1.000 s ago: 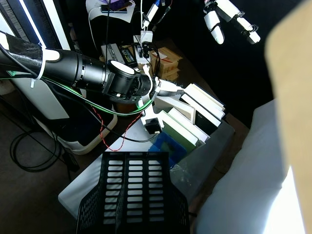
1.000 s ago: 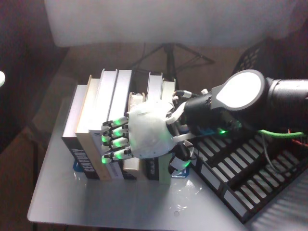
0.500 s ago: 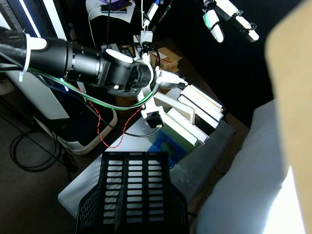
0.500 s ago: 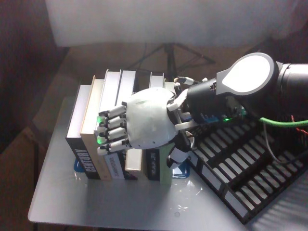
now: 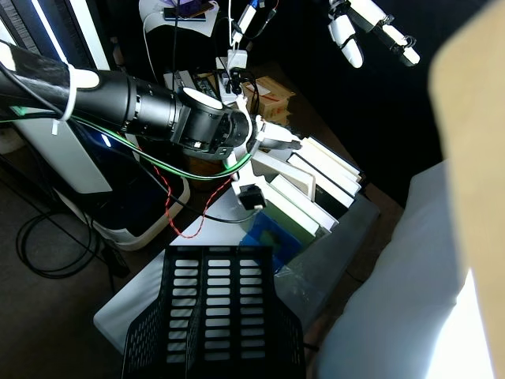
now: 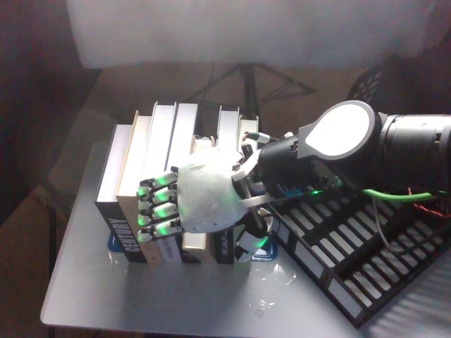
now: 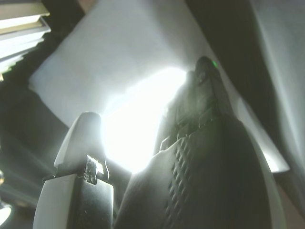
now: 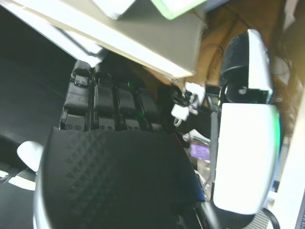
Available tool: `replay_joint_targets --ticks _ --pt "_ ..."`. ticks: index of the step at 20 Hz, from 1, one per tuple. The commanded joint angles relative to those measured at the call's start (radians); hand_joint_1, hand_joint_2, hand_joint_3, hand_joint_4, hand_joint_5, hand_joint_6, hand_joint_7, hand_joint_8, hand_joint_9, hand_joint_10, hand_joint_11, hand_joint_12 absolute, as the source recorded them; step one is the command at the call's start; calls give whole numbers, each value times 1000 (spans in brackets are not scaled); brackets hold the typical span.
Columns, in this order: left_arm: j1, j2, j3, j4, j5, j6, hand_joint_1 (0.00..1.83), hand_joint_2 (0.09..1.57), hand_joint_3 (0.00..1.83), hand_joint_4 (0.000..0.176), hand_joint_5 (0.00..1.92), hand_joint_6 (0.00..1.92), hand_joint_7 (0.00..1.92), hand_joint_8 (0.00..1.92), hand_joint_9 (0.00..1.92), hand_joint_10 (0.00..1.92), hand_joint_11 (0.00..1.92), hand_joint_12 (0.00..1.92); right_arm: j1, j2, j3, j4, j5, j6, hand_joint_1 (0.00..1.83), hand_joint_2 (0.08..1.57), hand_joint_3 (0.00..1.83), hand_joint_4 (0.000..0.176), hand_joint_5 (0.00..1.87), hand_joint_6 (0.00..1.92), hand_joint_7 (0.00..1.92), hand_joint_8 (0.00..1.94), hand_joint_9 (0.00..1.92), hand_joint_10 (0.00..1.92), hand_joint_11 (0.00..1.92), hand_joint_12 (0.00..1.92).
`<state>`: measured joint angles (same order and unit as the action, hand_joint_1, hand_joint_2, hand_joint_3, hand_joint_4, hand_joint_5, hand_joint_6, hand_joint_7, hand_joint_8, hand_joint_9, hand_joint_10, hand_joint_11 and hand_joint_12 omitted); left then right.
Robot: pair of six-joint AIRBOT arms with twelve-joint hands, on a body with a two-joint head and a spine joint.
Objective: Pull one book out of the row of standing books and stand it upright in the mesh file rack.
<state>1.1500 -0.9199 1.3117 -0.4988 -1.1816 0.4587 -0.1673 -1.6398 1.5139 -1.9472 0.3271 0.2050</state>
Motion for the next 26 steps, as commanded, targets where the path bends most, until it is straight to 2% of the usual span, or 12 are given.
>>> replay_joint_targets --ticks 1,10,12,13,15,18,19,20,21,22,24,26 --pt "-3 11 5 -29 -125 -4 595 1447 7 55 34 6 0 0 0 0 0 0 -8 5 -3 28 -10 -6 752 921 4 0 0 0 0 0 0 0 0 0" --pt "41 20 -7 -76 -165 -13 528 1465 7 19 43 4 0 0 0 0 0 0 -62 -50 37 33 -35 -5 701 923 3 0 0 0 0 0 0 0 0 0" --pt "42 22 -9 -77 -165 -13 550 1458 2 24 45 4 0 0 0 0 0 0 -67 -52 38 31 -37 -4 663 970 25 0 0 0 0 0 0 0 0 0" --pt "43 22 -9 -78 -166 -13 553 1461 3 34 38 0 0 0 0 0 0 0 -75 -52 37 28 -37 -4 723 973 25 0 0 0 0 0 0 0 0 0" --pt "43 22 -9 -78 -166 -13 617 1456 0 23 47 3 0 0 0 0 0 0 -91 -53 30 -12 -37 -4 870 971 23 0 94 38 100 36 35 14 0 0" --pt "43 22 -9 -78 -166 -13 600 1451 0 38 49 3 0 0 0 0 0 0 -99 -53 30 -36 -47 -4 1156 1143 31 0 555 93 578 41 445 87 0 1246" --pt "43 22 -9 -78 -166 -13 622 1443 0 25 59 6 0 0 0 0 0 0 -99 -53 32 -38 -54 -4 1174 1173 33 0 722 174 782 101 660 202 112 1523" --pt "43 22 -9 -78 -165 -13 615 1439 0 31 57 5 0 0 0 0 0 0 -100 -53 37 -38 -55 1 1321 1150 6 0 854 989 924 722 796 1087 403 1679" --pt "43 22 -9 -78 -165 -13 615 1437 0 30 59 5 0 0 0 0 0 0 -100 -53 38 -38 -55 1 1357 1136 0 0 858 1121 989 856 854 1271 555 1727" --pt "43 22 -9 -78 -165 -13 610 1431 0 38 58 5 0 0 0 0 0 0 -101 -53 38 -39 -55 1 1377 1107 0 0 913 977 1081 837 924 1265 775 1731" --pt "43 22 -9 -78 -165 -13 566 1428 0 43 52 1 0 0 0 0 0 0 -101 -53 38 -39 -53 4 1375 1105 0 0 930 1052 1095 805 881 1270 728 1760" --pt "43 22 -9 -78 -165 -13 517 1427 0 48 31 0 0 0 0 0 0 0 -101 -53 39 -39 -52 6 1382 1085 0 0 999 957 1123 707 931 1236 731 1731"
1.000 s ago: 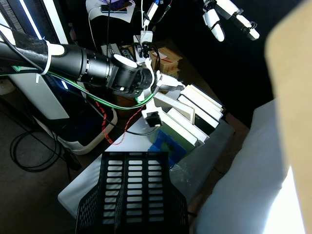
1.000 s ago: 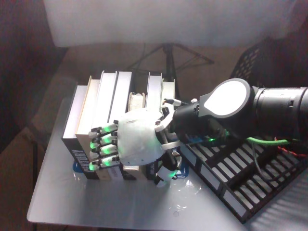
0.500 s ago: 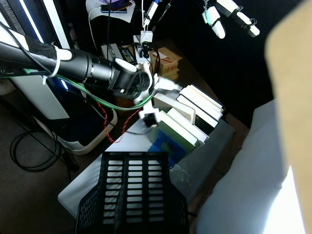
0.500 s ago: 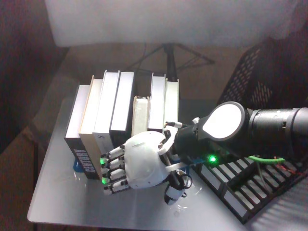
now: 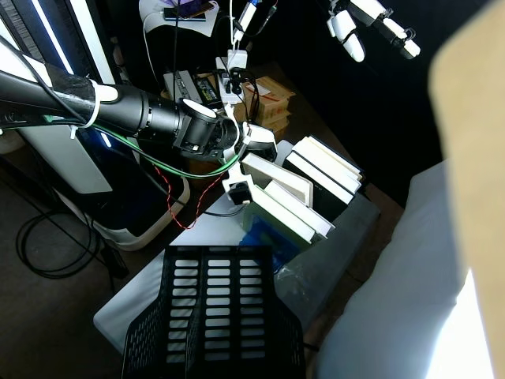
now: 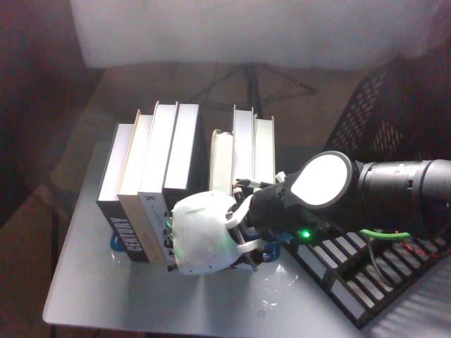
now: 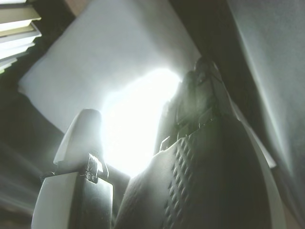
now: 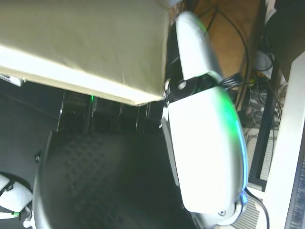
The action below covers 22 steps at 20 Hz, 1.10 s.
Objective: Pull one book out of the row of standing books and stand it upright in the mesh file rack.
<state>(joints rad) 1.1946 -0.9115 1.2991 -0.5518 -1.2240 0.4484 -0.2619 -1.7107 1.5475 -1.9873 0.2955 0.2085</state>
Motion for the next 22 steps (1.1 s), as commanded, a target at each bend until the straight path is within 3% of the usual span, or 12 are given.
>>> replay_joint_targets --ticks 1,4,6,15,16,22 --pt "-1 13 3 -25 -123 -3 515 1428 0 50 30 0 0 0 0 0 0 0 -6 18 7 1 -21 3 1383 1083 0 0 996 945 1129 753 922 1219 723 1733" --pt "-1 13 4 -25 -123 -3 514 1426 0 42 32 1 0 0 0 0 0 0 -6 18 11 1 -21 5 1380 1086 0 0 967 1000 1124 741 919 1222 689 1732" --pt "-1 13 4 -25 -123 -3 519 1423 0 47 32 1 0 0 0 0 0 0 -6 18 16 1 -21 11 1374 1101 4 0 941 1087 1090 757 880 1258 637 1750" --pt "-1 11 5 -25 -124 -3 548 1418 0 49 32 1 0 0 0 0 0 0 -6 18 19 1 -21 15 1372 1113 1 0 897 1075 1054 837 884 1277 603 1712" --pt "-1 11 5 -25 -124 -3 546 1419 0 48 33 1 0 0 0 0 0 0 -6 18 20 1 -21 16 1373 1117 1 0 884 1000 1049 929 875 1306 637 1737" --pt "-1 11 4 -25 -125 -3 529 1415 0 42 26 2 0 0 0 0 0 0 -6 18 20 0 -20 18 1371 1116 0 0 901 1099 1039 834 893 1268 622 1704"
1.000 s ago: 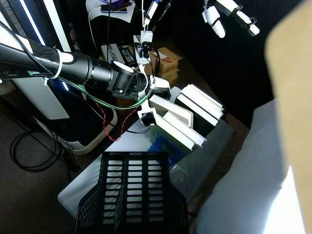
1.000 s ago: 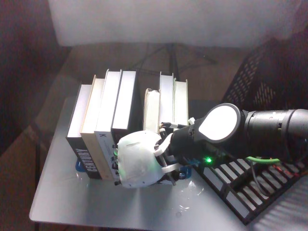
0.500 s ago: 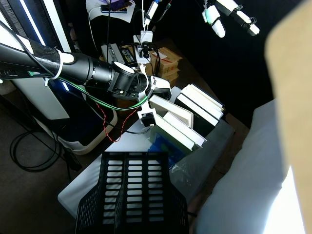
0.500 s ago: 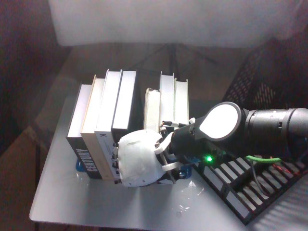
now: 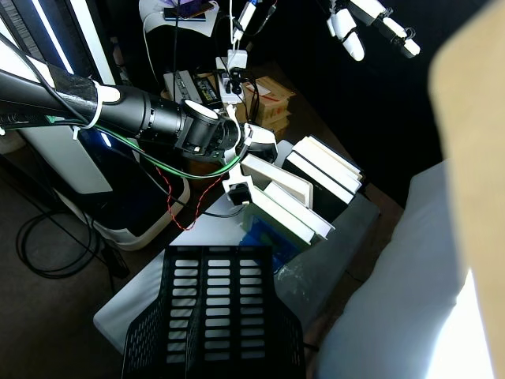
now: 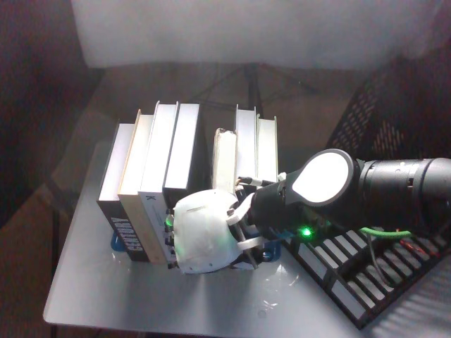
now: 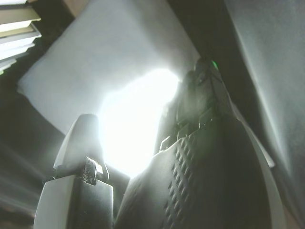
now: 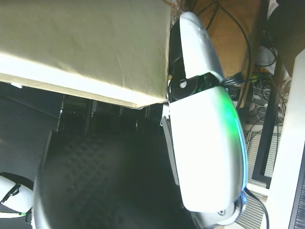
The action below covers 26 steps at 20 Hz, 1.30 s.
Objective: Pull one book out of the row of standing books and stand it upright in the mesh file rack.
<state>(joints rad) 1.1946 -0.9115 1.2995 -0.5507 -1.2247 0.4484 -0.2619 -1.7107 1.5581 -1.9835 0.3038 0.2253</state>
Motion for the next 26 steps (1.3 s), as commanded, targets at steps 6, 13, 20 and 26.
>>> replay_joint_targets --ticks 6,13,20,26 --pt "0 12 5 -26 -128 -5 519 1416 0 39 22 0 0 0 0 0 0 0 18 21 11 -3 13 42 850 1059 0 0 171 343 296 83 216 602 8 1468" --pt "0 11 5 -27 -129 -5 581 1385 0 53 32 6 0 0 0 0 0 0 79 62 -2 2 57 77 829 947 0 0 0 0 0 0 0 0 0 0" --pt "0 10 4 -28 -131 -5 560 1379 0 58 29 5 0 0 0 0 0 0 120 91 -14 55 91 75 954 939 0 0 0 0 0 0 0 0 0 0" --pt "-1 10 4 -29 -133 -7 573 1377 0 54 37 5 0 0 0 0 0 0 120 66 -9 28 64 58 970 935 0 0 0 0 0 0 0 0 0 0"
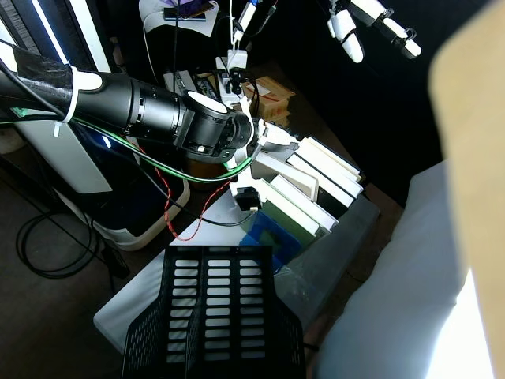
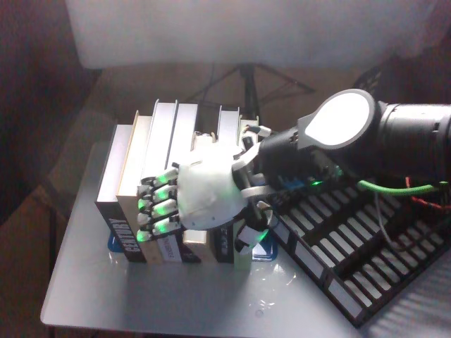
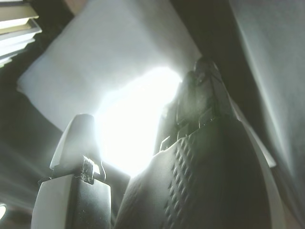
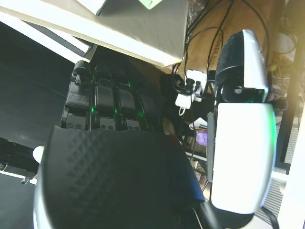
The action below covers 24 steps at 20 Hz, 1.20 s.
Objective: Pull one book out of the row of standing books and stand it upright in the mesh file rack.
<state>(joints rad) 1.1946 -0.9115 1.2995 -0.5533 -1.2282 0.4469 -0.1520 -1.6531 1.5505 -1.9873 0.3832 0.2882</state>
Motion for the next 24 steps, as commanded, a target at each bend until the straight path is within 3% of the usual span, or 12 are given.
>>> replay_joint_targets --ticks 1,3,4,5,6,7,8,9,11,15,17,24 --pt "-1 9 4 -26 -130 -5 575 1377 0 53 35 4 0 0 0 0 0 0 9 4 0 11 -26 -5 935 942 0 0 0 0 0 0 0 0 0 0" --pt "-1 7 6 -25 -128 -6 567 1380 0 55 34 4 0 0 0 0 0 0 -11 4 12 -29 -61 -5 921 965 3 0 0 0 0 0 0 0 0 0" --pt "-1 7 6 -25 -127 -6 591 1374 0 50 44 6 0 0 0 0 0 0 -18 -3 19 -37 -73 -5 950 987 0 0 12 0 44 2 67 2 0 181" --pt "-1 7 6 -25 -128 -7 590 1374 0 45 47 7 0 0 0 0 0 0 -27 -15 29 -43 -86 -5 986 988 0 0 130 39 215 40 199 47 0 712" --pt "0 7 6 -25 -128 -7 588 1374 0 45 48 7 0 0 0 0 0 0 -33 -24 41 -56 -89 0 986 990 0 0 149 41 243 35 219 52 0 818" --pt "0 7 7 -25 -128 -7 541 1387 3 45 33 5 0 0 0 0 0 0 -41 -33 50 -75 -91 12 1034 1038 13 0 365 129 463 107 405 140 0 1218" --pt "0 7 8 -25 -128 -8 535 1395 6 41 31 5 0 0 0 0 0 0 -48 -40 54 -91 -100 12 1104 1106 5 0 831 840 856 224 753 371 227 1554" --pt "0 8 8 -25 -128 -8 550 1397 6 38 38 7 0 0 0 0 0 0 -54 -41 56 -104 -102 13 1323 1104 0 0 937 907 1041 696 887 1068 571 1662" --pt "-1 8 8 -24 -129 -8 533 1400 6 29 41 7 0 0 0 0 0 0 -62 -44 58 -105 -102 16 1370 1113 1 0 940 1001 1002 921 896 1295 716 1746" --pt "-1 7 8 -23 -129 -8 506 1403 6 46 33 2 0 0 0 0 0 0 -70 -46 61 -108 -102 25 1369 1123 6 0 910 1045 1014 976 838 1328 662 1784" --pt "-1 7 8 -23 -130 -9 504 1406 7 46 30 1 0 0 0 0 0 0 -71 -46 63 -109 -102 31 1345 1112 2 0 958 1066 1016 884 859 1230 619 1678" --pt "-1 5 7 -23 -131 -9 539 1400 2 40 36 2 0 0 0 0 0 0 -70 -46 68 -152 -96 77 1371 1120 1 0 918 1043 1019 950 850 1305 608 1758"
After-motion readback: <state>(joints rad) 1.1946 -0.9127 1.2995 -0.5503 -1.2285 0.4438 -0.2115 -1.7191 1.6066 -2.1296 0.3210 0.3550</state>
